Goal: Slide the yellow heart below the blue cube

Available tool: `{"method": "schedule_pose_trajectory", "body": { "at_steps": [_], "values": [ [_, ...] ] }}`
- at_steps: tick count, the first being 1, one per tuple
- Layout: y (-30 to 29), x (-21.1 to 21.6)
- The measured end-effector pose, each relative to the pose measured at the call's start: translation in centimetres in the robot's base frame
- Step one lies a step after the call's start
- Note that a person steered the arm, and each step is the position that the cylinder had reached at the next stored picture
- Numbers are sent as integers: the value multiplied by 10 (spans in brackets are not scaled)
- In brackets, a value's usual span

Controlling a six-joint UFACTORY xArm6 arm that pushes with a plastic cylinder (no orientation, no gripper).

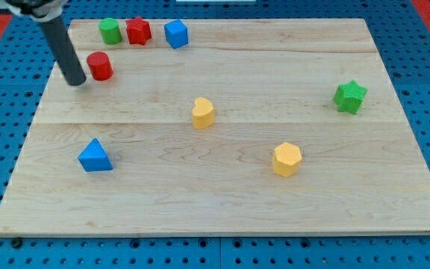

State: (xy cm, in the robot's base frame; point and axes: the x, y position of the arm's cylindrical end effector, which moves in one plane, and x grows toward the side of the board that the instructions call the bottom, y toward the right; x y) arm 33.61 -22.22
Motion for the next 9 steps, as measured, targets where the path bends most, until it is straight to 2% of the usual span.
{"method": "schedule_pose_trajectory", "body": {
  "at_steps": [1, 2, 3, 5, 6, 8, 9],
  "values": [
    [26, -26],
    [41, -19],
    [80, -5],
    [252, -1],
    [277, 56],
    [258, 112],
    [189, 112]
  ]
}}
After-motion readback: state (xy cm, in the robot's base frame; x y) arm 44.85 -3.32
